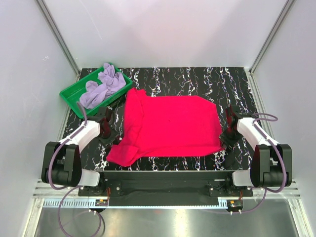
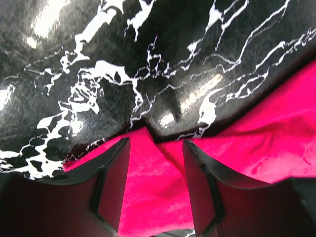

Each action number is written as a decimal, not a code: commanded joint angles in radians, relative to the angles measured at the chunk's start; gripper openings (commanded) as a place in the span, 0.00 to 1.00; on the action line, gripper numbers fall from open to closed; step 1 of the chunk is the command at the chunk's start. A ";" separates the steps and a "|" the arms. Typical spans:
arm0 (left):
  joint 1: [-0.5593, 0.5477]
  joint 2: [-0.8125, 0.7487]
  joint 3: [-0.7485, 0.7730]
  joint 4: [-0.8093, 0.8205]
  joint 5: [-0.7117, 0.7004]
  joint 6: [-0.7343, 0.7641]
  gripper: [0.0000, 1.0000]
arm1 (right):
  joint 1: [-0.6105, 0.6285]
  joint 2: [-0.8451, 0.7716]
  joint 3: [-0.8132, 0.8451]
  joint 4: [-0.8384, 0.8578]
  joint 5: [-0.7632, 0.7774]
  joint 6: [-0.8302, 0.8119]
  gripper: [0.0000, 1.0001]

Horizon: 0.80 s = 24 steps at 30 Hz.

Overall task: Fold and stack the t-shirts
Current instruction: Flatten the tshirt out

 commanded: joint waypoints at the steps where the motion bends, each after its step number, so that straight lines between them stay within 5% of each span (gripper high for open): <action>1: 0.005 0.004 0.020 0.044 -0.059 -0.014 0.51 | -0.006 0.004 0.005 0.016 -0.005 -0.015 0.00; 14: 0.005 0.006 -0.017 0.016 -0.085 -0.068 0.45 | -0.004 -0.002 0.001 0.016 -0.014 -0.033 0.00; 24: 0.005 0.063 -0.010 -0.024 -0.096 -0.090 0.51 | -0.006 -0.023 -0.012 0.019 -0.017 -0.026 0.00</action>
